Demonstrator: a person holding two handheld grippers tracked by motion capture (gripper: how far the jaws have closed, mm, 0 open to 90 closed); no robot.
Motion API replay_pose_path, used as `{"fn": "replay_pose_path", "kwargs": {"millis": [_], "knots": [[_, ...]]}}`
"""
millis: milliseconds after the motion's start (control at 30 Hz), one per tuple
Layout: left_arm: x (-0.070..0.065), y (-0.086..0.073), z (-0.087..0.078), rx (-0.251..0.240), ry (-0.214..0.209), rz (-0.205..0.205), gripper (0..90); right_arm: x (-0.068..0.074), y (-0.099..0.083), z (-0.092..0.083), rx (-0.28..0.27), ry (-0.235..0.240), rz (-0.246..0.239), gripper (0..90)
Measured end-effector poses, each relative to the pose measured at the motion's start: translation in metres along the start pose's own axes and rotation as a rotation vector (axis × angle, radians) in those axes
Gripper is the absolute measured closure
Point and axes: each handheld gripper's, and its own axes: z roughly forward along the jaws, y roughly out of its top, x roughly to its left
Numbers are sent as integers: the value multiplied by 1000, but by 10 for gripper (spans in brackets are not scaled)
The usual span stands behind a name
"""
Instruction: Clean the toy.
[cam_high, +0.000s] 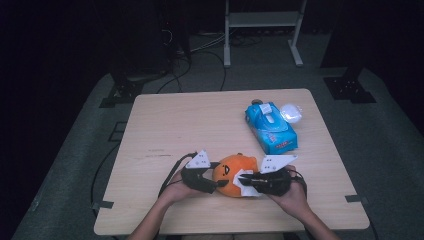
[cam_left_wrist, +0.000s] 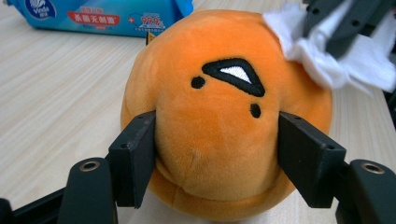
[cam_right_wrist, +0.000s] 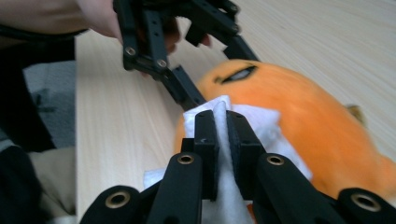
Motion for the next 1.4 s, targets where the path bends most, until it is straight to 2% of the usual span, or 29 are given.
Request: {"fn": "replay_pose_path", "kwargs": {"millis": [100, 167, 233, 267, 300, 333, 367, 433, 533, 633, 700, 833, 933, 1000, 1100, 1167, 1233, 1333, 1400], "knots": [[3, 0, 1, -16, -5, -26, 325, -13, -11, -13, 2, -47, 56, 832], [3, 1, 1, -24, -24, -18, 303, -23, -17, -21, -2, -66, 102, 831], [1, 4, 0, -32, -65, 2, 183, -28, -21, -25, -1, -71, 127, 831], [-1, 5, 1, -18, -68, 19, 110, -29, -22, -25, -9, -67, 130, 831], [-3, 5, 4, 0, -51, 45, 101, -29, -21, -24, -19, -56, 135, 831], [-5, 4, 7, 20, -26, 70, 106, -28, -20, -22, -28, -48, 135, 831], [-4, 4, 8, 20, -21, 63, 131, -24, -16, -19, -30, -39, 123, 831], [-2, 6, 8, 4, -15, 24, 169, -18, -10, -13, -37, -17, 104, 831], [-1, 7, 8, 3, -4, 8, 212, -3, 0, 1, -24, 27, 48, 831], [2, 5, 6, -1, -4, -20, 224, 8, 2, 8, 1, 30, -7, 830], [6, 3, 5, -13, -11, -60, 229, 4, -1, 3, -2, 13, 0, 831], [11, 1, 5, -28, -23, -95, 235, -16, -14, -16, -23, -40, 76, 832], [10, 3, 7, -30, -17, -96, 236, -25, -21, -25, -31, -60, 117, 831], [9, 4, 7, -25, -8, -91, 235, -21, -19, -23, -33, -60, 115, 831], [5, 5, 8, -17, -3, -58, 235, -11, -10, -13, -33, -34, 83, 831], [3, 5, 8, -9, 3, -45, 236, -3, -3, -6, -17, -36, 29, 831], [4, 4, 7, -11, 1, -39, 236, -3, -1, -5, -20, -47, 17, 831], [5, 3, 7, -14, -4, -43, 235, -13, -6, -15, -30, -98, 48, 831], [5, 3, 7, -17, -7, -39, 233, -24, -13, -23, -37, -113, 98, 831]]}}
